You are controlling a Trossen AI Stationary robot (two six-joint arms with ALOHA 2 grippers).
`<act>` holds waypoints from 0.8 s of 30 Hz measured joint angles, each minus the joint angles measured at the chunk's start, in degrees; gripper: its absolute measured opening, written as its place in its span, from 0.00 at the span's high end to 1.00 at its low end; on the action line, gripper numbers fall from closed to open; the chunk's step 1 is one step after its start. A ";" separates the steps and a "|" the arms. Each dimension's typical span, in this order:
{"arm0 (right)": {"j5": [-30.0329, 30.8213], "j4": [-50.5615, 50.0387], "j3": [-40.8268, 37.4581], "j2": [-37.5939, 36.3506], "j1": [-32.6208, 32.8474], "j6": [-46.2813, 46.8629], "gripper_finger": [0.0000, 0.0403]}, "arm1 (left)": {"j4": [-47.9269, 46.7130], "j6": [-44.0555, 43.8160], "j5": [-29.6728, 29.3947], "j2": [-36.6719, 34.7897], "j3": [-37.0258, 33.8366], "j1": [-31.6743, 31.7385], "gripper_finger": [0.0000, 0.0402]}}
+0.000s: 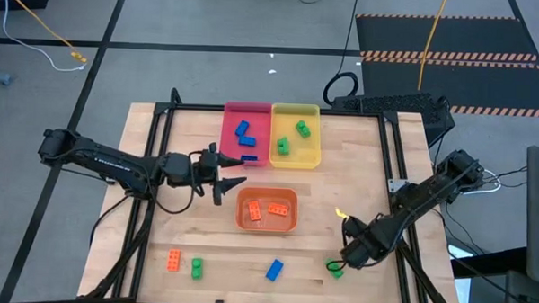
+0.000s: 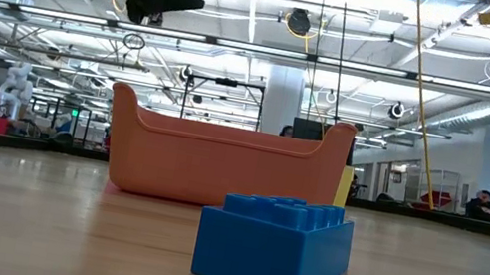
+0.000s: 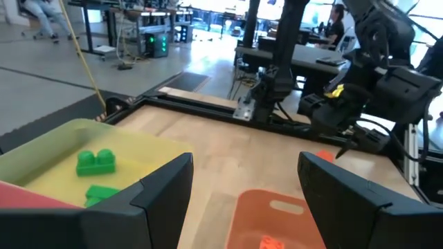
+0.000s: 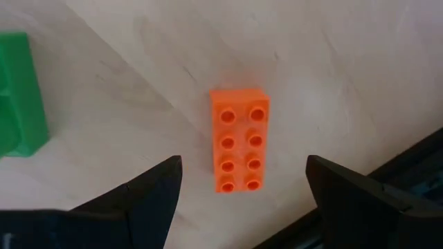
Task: Sort & place blocks by color
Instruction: Put the orange game piece into the orange bin
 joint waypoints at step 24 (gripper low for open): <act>0.31 11.62 -10.03 -0.08 5.65 5.44 0.58 | -1.29 -0.81 -1.10 0.02 0.00 -0.33 0.35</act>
